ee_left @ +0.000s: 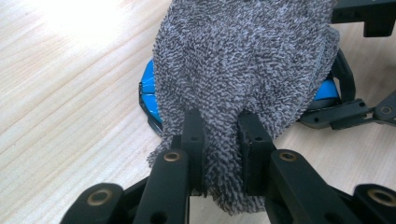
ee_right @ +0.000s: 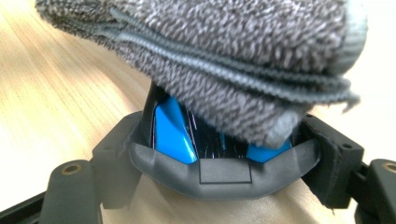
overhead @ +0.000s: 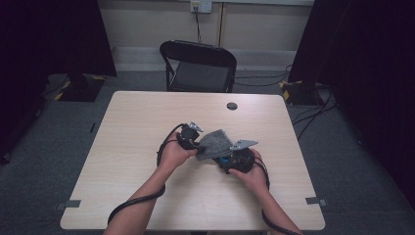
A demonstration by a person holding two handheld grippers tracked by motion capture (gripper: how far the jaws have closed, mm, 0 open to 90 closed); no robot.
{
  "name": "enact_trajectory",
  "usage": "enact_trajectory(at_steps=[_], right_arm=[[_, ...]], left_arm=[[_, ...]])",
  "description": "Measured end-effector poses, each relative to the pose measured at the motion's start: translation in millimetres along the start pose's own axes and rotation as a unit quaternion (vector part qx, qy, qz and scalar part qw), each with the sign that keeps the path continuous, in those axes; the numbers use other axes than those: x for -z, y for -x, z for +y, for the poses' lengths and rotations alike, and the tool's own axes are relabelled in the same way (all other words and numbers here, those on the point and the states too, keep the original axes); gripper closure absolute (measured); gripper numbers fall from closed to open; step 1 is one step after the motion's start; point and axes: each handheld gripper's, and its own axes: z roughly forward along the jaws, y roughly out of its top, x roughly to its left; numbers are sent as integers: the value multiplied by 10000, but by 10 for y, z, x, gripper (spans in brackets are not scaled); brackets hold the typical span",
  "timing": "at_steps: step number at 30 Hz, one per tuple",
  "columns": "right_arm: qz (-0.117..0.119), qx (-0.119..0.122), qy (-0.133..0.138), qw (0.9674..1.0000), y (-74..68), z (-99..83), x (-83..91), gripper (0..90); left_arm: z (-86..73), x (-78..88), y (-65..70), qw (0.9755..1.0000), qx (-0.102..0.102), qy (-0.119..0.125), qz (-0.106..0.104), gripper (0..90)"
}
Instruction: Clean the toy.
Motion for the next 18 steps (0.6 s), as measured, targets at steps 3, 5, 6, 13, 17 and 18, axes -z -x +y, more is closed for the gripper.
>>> enact_trajectory(at_steps=[3, 5, 6, 13, 17, 18], right_arm=[[0, 1, 0, 10000, 0, 0, 0, 238], [0, 0, 0, 10000, 0, 0, 0, 238], [0, -1, -1, 10000, 0, 0, 0, 238], [0, 0, 0, 10000, 0, 0, 0, 238], [0, -2, -1, 10000, 0, 0, 0, 238], [0, -2, 0, 10000, 0, 0, 0, 238]], left_arm=[[-1, 0, -29, 10000, 36, -11, 36, 758], [-3, 1, -53, 10000, 66, -9, 63, 758], [-5, 3, -65, 9999, 87, -14, 90, 758], [-28, 7, -157, 9996, 192, -48, 215, 758], [-44, 8, -201, 9993, 276, -51, 248, 758], [-49, 9, -218, 9992, 286, -53, 278, 757]])
